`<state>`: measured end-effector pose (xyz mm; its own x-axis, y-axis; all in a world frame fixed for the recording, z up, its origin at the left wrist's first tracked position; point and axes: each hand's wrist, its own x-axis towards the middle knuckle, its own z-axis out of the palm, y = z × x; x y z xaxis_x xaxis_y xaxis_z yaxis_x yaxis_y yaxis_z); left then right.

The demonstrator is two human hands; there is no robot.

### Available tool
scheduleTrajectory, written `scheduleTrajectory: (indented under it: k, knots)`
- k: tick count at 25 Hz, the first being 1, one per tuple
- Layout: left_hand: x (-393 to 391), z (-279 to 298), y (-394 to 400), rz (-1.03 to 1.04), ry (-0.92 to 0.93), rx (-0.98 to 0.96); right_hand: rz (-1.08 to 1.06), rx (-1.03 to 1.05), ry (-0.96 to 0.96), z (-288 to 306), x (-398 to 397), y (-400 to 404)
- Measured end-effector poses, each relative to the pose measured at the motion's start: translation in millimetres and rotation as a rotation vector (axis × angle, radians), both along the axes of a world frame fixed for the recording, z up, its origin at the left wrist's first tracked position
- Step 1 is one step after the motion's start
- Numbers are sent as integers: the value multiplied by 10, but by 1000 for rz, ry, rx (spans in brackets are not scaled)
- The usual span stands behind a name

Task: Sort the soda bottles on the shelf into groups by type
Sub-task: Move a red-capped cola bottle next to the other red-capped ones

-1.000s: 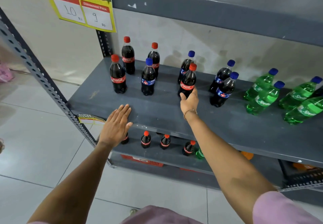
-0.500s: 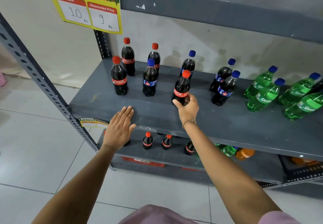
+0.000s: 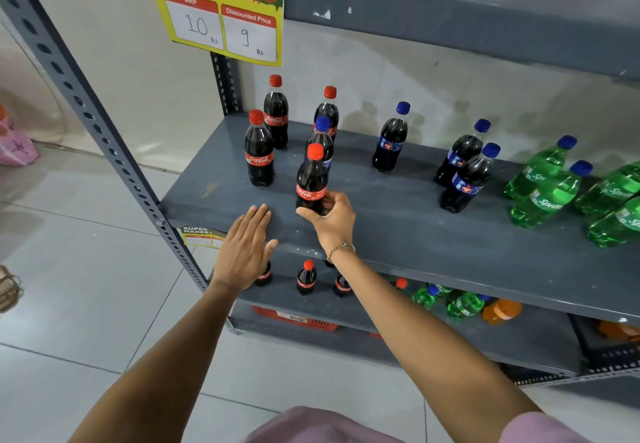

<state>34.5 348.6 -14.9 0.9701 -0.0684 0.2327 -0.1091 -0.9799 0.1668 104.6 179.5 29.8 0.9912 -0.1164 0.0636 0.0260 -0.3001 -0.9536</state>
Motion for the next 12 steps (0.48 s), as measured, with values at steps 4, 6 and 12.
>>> scheduleTrajectory:
  k: [4, 6, 12]
  knots:
    - [-31, 16, -16, 18, 9, 1, 61, -73, -22, 28, 63, 309]
    - [-18, 32, -29, 16, 16, 5, 68, -89, -24, 61, 113, 381]
    - [-27, 6, 2, -1, 1, -5, 56, -111, 23, 31, 82, 287]
